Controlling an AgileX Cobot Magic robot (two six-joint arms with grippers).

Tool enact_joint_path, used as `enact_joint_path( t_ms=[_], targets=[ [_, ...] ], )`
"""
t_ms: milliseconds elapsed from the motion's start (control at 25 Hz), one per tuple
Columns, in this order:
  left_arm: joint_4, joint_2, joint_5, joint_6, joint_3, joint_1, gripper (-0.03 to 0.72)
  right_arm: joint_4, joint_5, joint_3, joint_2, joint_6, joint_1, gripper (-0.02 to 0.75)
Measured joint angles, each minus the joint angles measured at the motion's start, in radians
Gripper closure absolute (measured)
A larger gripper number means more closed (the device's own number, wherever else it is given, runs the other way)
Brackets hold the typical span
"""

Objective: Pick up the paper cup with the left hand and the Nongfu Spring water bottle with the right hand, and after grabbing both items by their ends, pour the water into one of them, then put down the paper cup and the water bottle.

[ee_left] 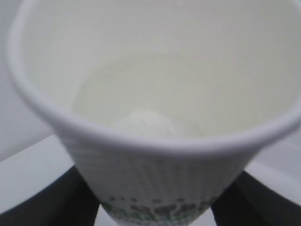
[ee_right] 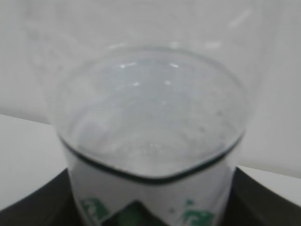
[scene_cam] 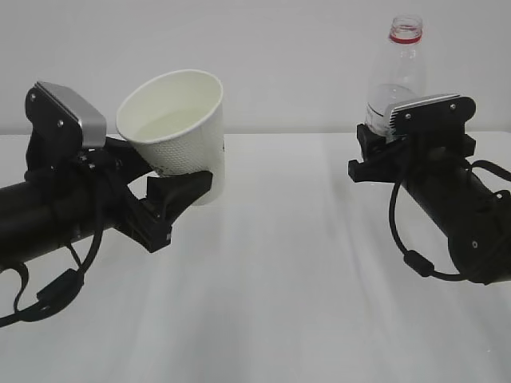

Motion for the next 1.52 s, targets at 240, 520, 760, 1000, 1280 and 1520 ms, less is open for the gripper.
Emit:
enact_joint_path(
  t_ms=[240, 520, 760, 1000, 1280, 1520],
  targets=[
    [-0.02, 0.0, 0.0, 0.0, 0.0, 0.052, 0.202, 0.0, 0.0, 0.0, 0.0, 0.0, 0.0, 0.269],
    [-0.024, 0.0, 0.0, 0.002, 0.0, 0.124, 0.207, 0.0, 0.0, 0.0, 0.0, 0.0, 0.0, 0.269],
    [-0.033, 0.0, 0.0, 0.002, 0.0, 0.168, 0.208, 0.0, 0.0, 0.0, 0.0, -0.002, 0.0, 0.269],
    [-0.063, 0.0, 0.0, 0.009, 0.0, 0.207, 0.208, 0.0, 0.0, 0.0, 0.0, -0.002, 0.0, 0.269],
    [-0.08, 0.003, 0.0, 0.033, 0.0, 0.267, 0.209, 0.0, -0.002, 0.0, 0.0, -0.002, 0.0, 0.269],
    [-0.156, 0.036, -0.003, 0.036, 0.0, 0.292, 0.211, 0.0, -0.012, 0.0, 0.0, -0.002, 0.0, 0.269]
  ],
)
